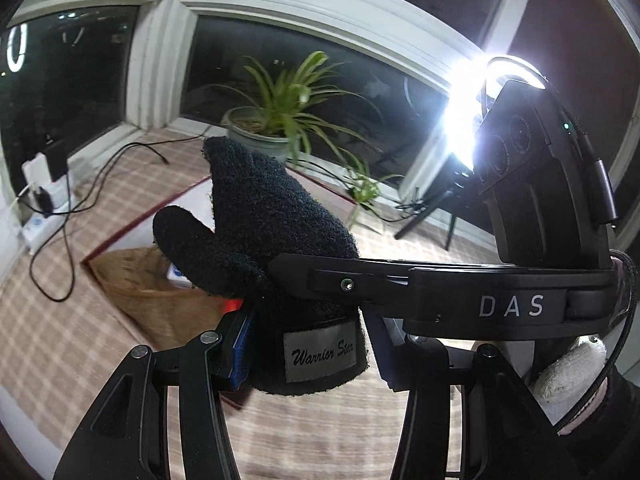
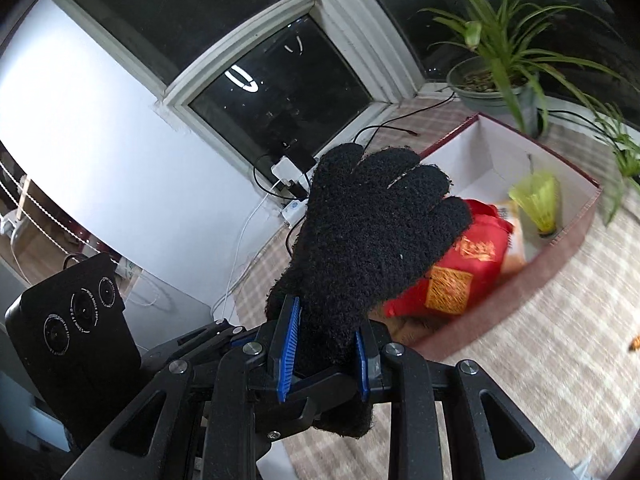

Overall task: Organize soft objects
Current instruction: 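Lift the glove with the right tool and carry it over the box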

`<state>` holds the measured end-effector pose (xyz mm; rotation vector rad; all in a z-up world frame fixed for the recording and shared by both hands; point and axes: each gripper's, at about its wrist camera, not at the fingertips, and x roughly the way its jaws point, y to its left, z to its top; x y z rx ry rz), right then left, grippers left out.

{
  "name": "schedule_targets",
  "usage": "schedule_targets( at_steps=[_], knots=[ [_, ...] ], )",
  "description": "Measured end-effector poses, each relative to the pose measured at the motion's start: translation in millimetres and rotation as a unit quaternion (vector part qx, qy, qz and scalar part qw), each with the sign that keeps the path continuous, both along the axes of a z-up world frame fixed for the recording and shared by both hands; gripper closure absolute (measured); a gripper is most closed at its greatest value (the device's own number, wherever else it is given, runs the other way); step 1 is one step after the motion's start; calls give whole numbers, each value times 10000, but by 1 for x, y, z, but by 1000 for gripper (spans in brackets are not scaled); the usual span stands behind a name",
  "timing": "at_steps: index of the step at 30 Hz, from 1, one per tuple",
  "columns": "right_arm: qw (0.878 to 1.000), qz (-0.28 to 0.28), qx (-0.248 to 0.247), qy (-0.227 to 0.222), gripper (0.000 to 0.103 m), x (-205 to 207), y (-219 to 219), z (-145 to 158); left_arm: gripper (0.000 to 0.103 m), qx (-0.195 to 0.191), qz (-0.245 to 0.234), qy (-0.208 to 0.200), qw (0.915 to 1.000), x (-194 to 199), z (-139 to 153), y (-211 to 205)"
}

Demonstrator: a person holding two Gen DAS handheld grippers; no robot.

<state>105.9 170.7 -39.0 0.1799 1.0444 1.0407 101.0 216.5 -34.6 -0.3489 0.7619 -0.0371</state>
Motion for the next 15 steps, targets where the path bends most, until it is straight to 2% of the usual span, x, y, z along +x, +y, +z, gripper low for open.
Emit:
schedule_targets(
  at_steps=[10, 15],
  knots=[
    [9990, 213, -398, 11, 80, 18, 39, -23, 54, 155, 292, 311, 9990, 14, -25, 24],
    [9982, 171, -565, 84, 80, 28, 48, -38, 48, 244, 423, 521, 9974, 17, -37, 32]
  ],
)
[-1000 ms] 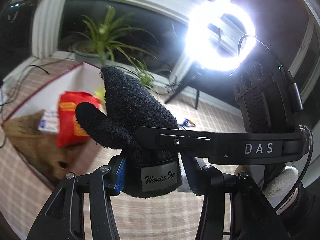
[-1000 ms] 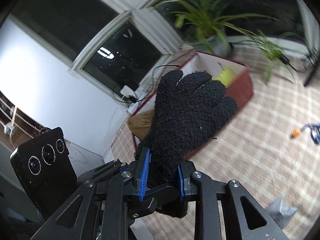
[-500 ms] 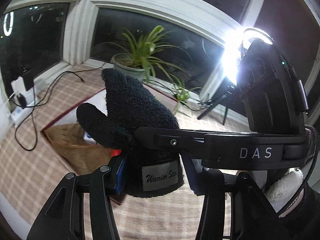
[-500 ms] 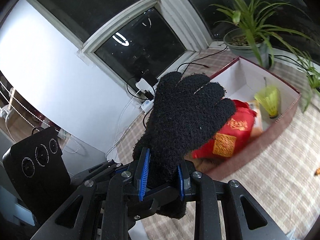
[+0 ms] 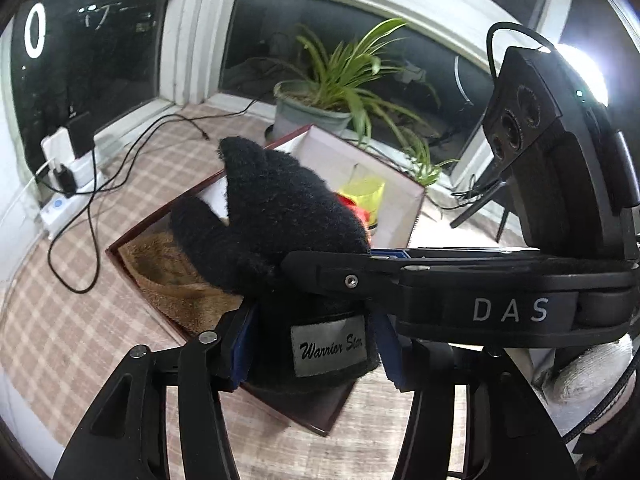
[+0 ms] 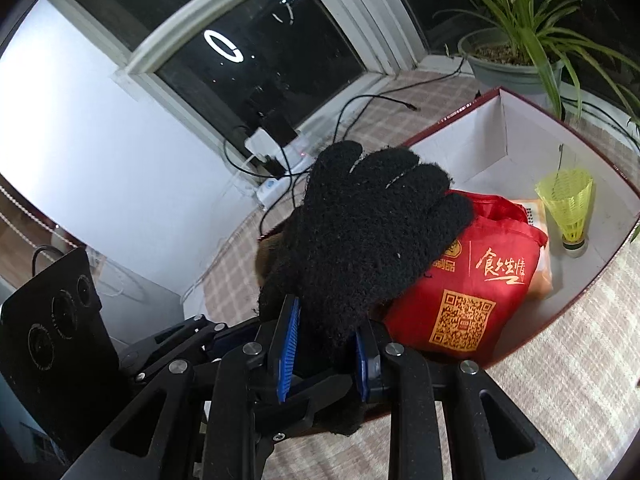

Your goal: Organize soft objects

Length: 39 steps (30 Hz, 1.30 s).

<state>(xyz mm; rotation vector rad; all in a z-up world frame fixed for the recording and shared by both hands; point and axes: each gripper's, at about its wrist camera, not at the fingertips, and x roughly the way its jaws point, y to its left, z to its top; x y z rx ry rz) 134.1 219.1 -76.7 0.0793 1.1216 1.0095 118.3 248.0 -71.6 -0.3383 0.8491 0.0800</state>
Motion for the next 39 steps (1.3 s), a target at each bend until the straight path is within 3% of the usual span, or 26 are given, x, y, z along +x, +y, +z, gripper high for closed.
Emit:
schedule_targets(
  at_steps=[4, 6, 7, 8, 31, 36, 39],
  knots=[
    [9999, -102, -74, 27, 78, 8, 1, -6, 36, -5, 150, 124, 9998, 2, -4, 7],
    [9997, -181, -158, 4, 64, 12, -1, -7, 35, 40, 211, 167, 9996, 1, -6, 9],
    [9997, -215, -152, 8, 52, 13, -2, -7, 35, 77, 240, 188, 9995, 1, -6, 9],
    [9995, -289, -117, -5, 47, 15, -6, -6, 35, 112, 273, 205, 9994, 1, -7, 11],
    [9964, -708, -40, -470, 37, 0, -69, 24, 35, 296, 315, -17, 9991, -17, 12, -3],
    [9925, -828, -249, -859, 34, -22, -106, 27, 31, 249, 214, -90, 9994, -27, 14, -14],
    [9902, -1131, -187, -801, 30, -34, -145, 25, 31, 156, 114, -109, 9998, -34, 13, -22]
  ],
)
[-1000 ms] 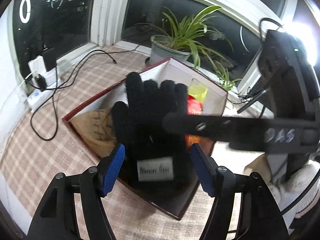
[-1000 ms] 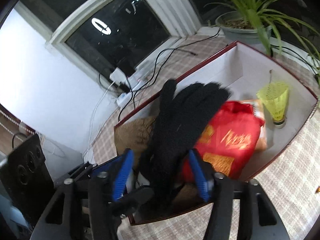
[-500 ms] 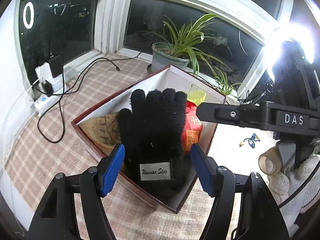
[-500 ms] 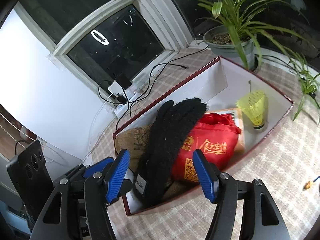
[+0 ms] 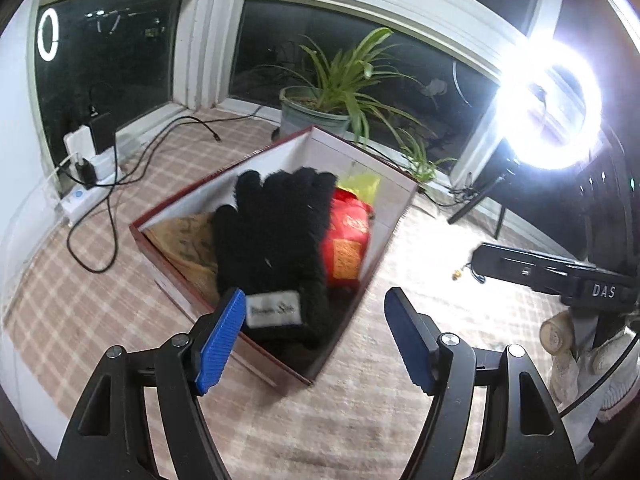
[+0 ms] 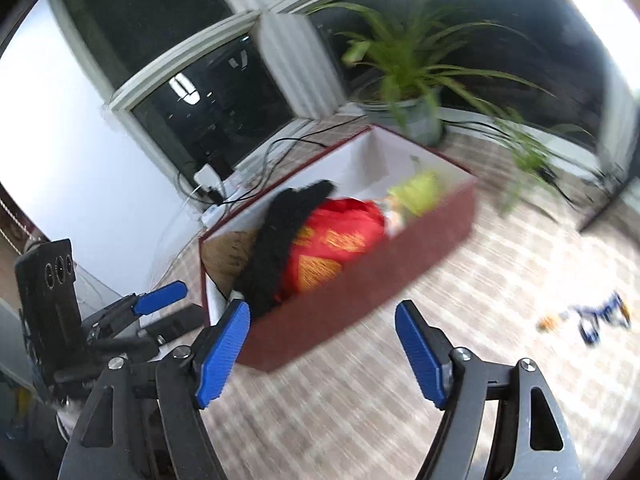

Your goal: Organize soft objects

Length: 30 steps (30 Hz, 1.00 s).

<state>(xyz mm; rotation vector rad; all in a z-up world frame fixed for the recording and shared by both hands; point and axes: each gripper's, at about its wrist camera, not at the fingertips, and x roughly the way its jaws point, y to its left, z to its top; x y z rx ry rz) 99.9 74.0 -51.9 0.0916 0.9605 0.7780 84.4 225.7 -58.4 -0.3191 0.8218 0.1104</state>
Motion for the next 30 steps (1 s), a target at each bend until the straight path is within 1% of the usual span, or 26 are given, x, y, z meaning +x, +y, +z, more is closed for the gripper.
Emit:
schedule_targets(
  at_steps=[2, 4, 6, 9, 12, 15, 19, 22, 24, 28, 30],
  knots=[
    [9996, -232, 144, 104, 30, -6, -27, -2, 31, -38, -112, -2, 9999, -3, 0, -7],
    [9975, -598, 336, 195, 30, -16, -62, -4, 31, -37, -243, -12, 9997, -6, 2, -17],
    [9943, -956, 415, 230, 30, -25, -93, -8, 31, -25, -358, -28, 9994, -8, 3, -25],
    [9857, -1593, 483, 275, 30, -45, -147, -16, 31, -31, -558, -5, 9984, -8, 3, -40],
    [9769, -2051, 533, 273, 30, -63, -185, -22, 31, -95, -770, 73, 9970, -6, -2, -55],
    [9671, -2496, 472, 154, 30, -84, -221, -27, 31, -137, -1002, 174, 9947, -4, -9, -73],
    [9596, -2791, 331, 118, 30, -99, -246, -34, 31, -196, -1324, 314, 9905, -3, -21, -106],
    [9568, -2899, 157, 125, 30, -104, -257, -38, 31, -213, -1506, 389, 9876, -1, -29, -129],
    [9562, -2924, 32, 113, 30, -107, -265, -40, 31, -205, -1629, 431, 9855, -1, -35, -148],
    [9570, -2884, -176, 248, 30, -104, -279, -43, 31, -409, -1718, 573, 9826, 11, -44, -175],
    [9571, -2880, -117, 301, 30, -105, -291, -44, 31, -491, -1713, 589, 9822, 23, -44, -186]
  ],
)
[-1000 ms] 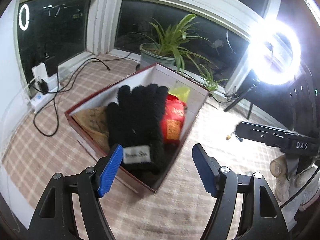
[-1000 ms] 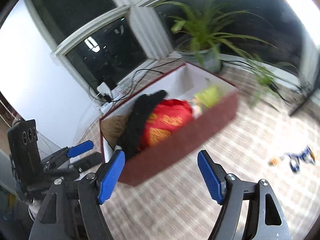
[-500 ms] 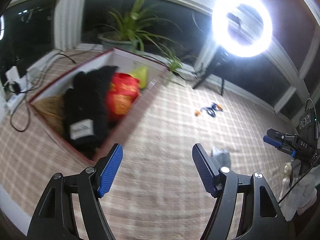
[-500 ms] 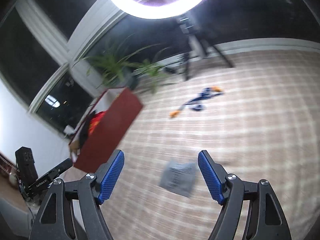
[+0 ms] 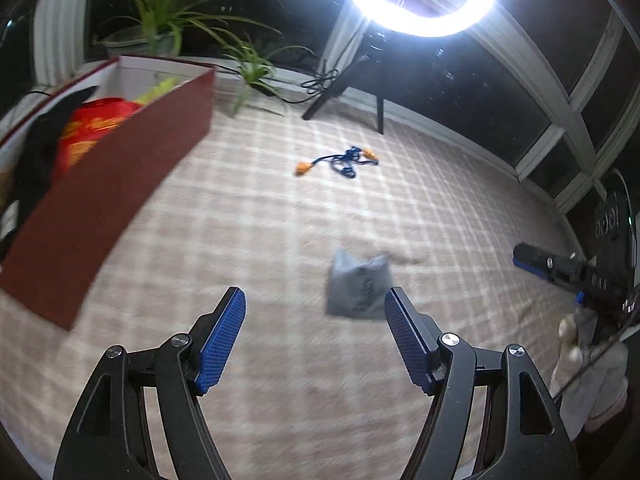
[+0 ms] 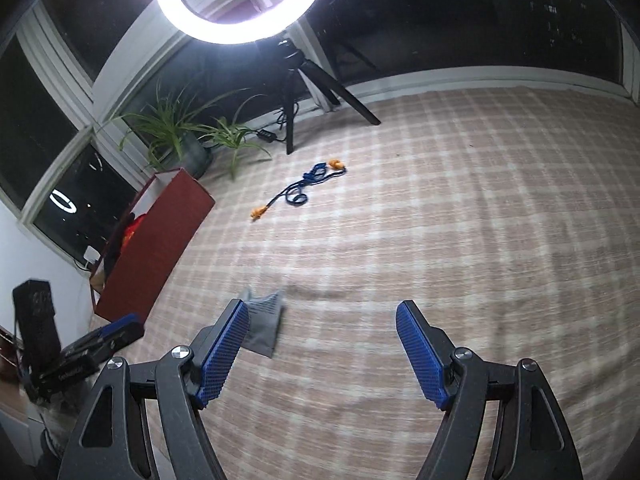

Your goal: Organize soft objects

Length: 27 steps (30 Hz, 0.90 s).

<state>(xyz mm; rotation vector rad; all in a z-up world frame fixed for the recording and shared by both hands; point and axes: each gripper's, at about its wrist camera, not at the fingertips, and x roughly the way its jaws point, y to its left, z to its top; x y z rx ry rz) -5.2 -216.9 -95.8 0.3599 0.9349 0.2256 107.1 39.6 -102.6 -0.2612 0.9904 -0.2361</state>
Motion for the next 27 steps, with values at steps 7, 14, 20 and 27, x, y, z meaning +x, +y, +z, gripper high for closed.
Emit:
schedule_targets(
  at_steps=[7, 14, 20, 27],
  knots=[
    [9998, -51, 202, -14, 30, -9, -45, 1, 31, -378, 89, 280, 9989, 75, -5, -34],
    [9993, -200, 328, 7, 30, -21, -95, 1, 31, 22, 93, 506, 9987, 162, -21, -77],
    [9978, -442, 489, -68, 30, -23, -134, -4, 45, 309, 520, 690, 9958, 227, -36, -83],
    [9923, -794, 938, 136, 30, -7, -162, -27, 80, 728, 374, 1224, 9891, 274, -71, -97]
  ],
)
